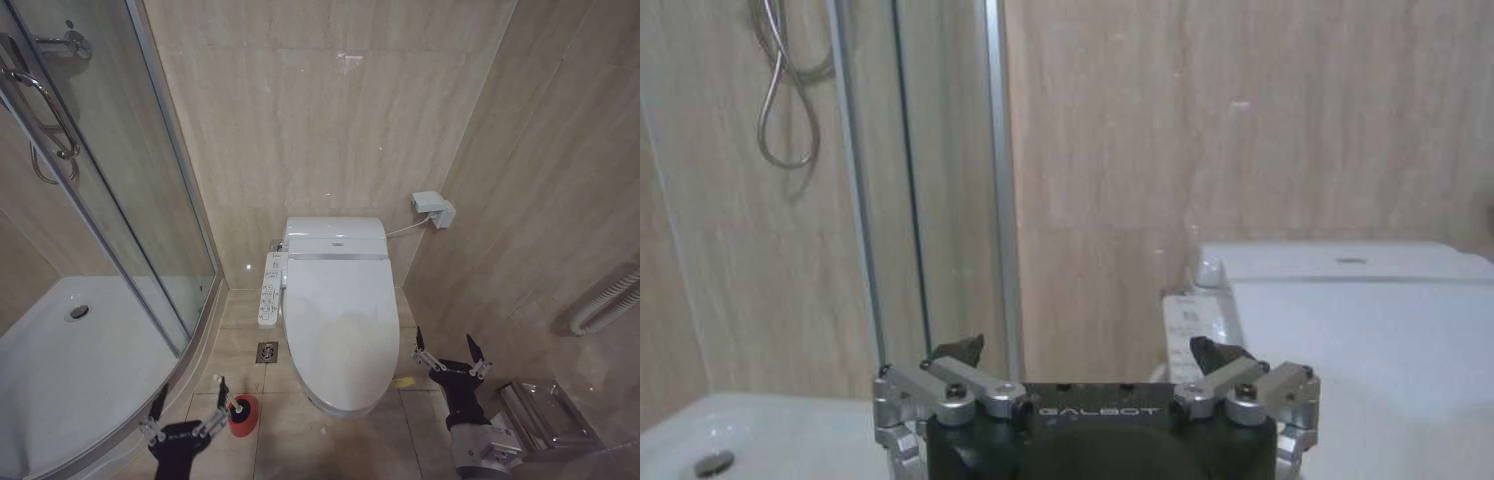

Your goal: Open the toilet lid, clean the toilet bowl with a toilet brush, close the toilet lid, and flush.

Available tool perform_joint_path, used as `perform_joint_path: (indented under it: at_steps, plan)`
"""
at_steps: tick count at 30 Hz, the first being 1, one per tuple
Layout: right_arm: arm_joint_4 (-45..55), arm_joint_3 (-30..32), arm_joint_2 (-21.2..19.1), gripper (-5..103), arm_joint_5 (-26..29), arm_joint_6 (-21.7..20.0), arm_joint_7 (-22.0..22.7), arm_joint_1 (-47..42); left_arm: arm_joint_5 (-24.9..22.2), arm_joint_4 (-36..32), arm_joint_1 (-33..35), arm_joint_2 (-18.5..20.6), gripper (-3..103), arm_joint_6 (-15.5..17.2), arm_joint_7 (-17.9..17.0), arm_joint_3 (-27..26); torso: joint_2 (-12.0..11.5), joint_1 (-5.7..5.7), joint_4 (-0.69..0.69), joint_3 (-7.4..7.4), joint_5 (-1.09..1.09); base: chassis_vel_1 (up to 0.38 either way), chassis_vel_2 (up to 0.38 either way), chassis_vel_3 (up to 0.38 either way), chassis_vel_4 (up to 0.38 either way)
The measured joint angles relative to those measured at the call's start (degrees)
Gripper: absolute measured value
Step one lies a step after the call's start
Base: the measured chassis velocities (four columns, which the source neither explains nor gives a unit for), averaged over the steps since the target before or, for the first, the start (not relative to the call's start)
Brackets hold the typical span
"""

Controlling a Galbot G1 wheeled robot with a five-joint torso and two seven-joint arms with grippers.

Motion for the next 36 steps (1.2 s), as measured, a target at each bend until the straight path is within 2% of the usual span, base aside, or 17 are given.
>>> perform_joint_path:
  at_steps: [1, 4, 5, 8, 9, 11, 19, 21, 22, 24, 25, 27, 29, 30, 33, 36]
  plan:
    - [0.0, 0.0, 0.0, 100, 0.0, 0.0, 0.0, 0.0, 0.0, 0.0, 0.0, 0.0, 99, 0.0, 0.0, 0.0, 0.0, 0.00, 0.00, 0.00, 0.00, 0.000, 0.000, 0.000, 0.000]
    - [0.0, 0.0, 0.0, 100, 0.0, 0.0, 0.0, 0.0, -2.3, 0.5, -3.4, -3.4, 100, 2.3, 6.4, -5.9, 0.0, 0.00, 0.00, 0.00, 0.00, 0.000, 0.000, 0.000, 0.000]
    - [0.0, 0.0, 0.0, 100, 0.0, 0.0, 0.0, 0.0, -2.3, 0.5, -3.4, -3.4, 100, 2.3, 6.4, -5.9, 0.0, 0.00, 0.00, 0.00, 0.00, 0.000, 0.000, 0.000, 0.000]
    - [0.0, 0.0, 0.0, 100, 0.0, 0.0, 0.0, 0.0, -4.8, 1.0, -7.0, -7.1, 100, 4.6, 13.2, -12.1, 0.0, 0.00, 0.00, 0.00, 0.00, 0.000, 0.000, 0.000, 0.000]
    - [0.0, 0.0, 0.0, 100, 0.0, 0.0, 0.0, 0.0, -4.8, 1.0, -7.0, -7.1, 100, 4.6, 13.2, -12.1, 0.0, 0.00, 0.00, 0.00, 0.00, 0.000, 0.000, 0.000, 0.000]
    - [0.0, 0.0, 0.0, 100, 0.0, 0.0, 0.0, 0.0, -5.8, 1.2, -8.4, -8.5, 100, 5.6, 15.8, -14.5, 0.0, 0.00, 0.00, 0.00, 0.00, 0.000, 0.000, 0.000, 0.000]
    - [0.0, 0.0, 0.0, 100, 0.0, 0.0, 0.0, 0.0, -6.1, 1.3, -8.6, -8.8, 100, 5.7, 16.4, -14.8, 0.0, 0.00, 0.00, 0.00, 0.00, 0.000, 0.000, 0.000, 0.000]
    - [0.0, 0.0, 0.0, 100, 0.0, 0.0, 0.0, 0.0, -8.5, 3.9, -9.8, -6.7, 100, 3.6, 19.9, -12.9, 0.0, 0.00, 0.04, 0.00, 0.02, 0.000, 0.000, 0.000, 0.000]
    - [0.0, 0.0, 0.0, 100, 0.0, 0.0, 0.0, 0.0, -9.8, 5.2, -10.5, -5.1, 100, 2.5, 21.7, -11.8, 0.0, 0.00, -0.07, 0.00, -0.05, 0.000, 0.000, 0.000, 0.000]
    - [0.0, 0.0, 0.0, 100, 0.0, 0.0, 0.0, 0.0, -10.3, 5.6, -10.7, -4.5, 100, 2.1, 22.1, -11.5, 0.0, 0.00, -0.03, 0.00, -0.04, 0.000, 0.000, 0.000, 0.000]
    - [0.0, 0.0, 0.0, 100, 0.0, 0.0, 0.0, 0.0, -11.4, 7.7, -11.8, -3.1, 93, 1.9, 21.9, -11.0, 0.0, 0.00, 0.01, 0.00, 0.05, -0.026, -0.010, 0.004, -0.051]
    - [0.0, 0.0, 0.0, 100, 0.0, 0.0, 0.0, 0.0, -11.9, 9.1, -12.7, -2.3, 93, 1.9, 21.6, -10.8, 0.0, 0.00, 0.00, 0.00, 0.04, 0.003, -0.004, 0.004, -0.051]
    - [0.0, 0.0, 0.0, 100, 0.0, 0.0, 0.0, 0.0, -12.2, 10.2, -13.4, -1.8, 93, 1.9, 21.5, -10.1, 0.0, 0.00, -0.03, -0.01, -0.08, 0.000, 0.000, 0.000, 0.000]
    - [0.0, 0.0, 0.0, 100, 0.0, 0.0, 0.0, 0.0, -12.2, 10.6, -13.8, -1.7, 93, 1.8, 21.5, -9.5, 0.0, 0.00, 0.01, 0.00, 0.04, 0.000, 0.000, 0.000, 0.000]
    - [0.0, 0.0, 0.0, 100, 0.0, 0.0, 0.0, 0.0, -11.7, 10.8, -14.0, -1.8, 90, 1.5, 21.7, -9.1, 0.0, 0.00, 0.01, 0.00, -0.02, 0.000, 0.000, 0.000, 0.000]
    - [0.0, 0.0, 0.0, 100, 0.0, 0.0, 0.0, 0.0, -11.5, 11.1, -14.4, -1.2, 90, 1.4, 21.9, -9.1, 0.0, 0.00, 0.01, 0.00, 0.00, 0.000, 0.000, 0.000, 0.000]
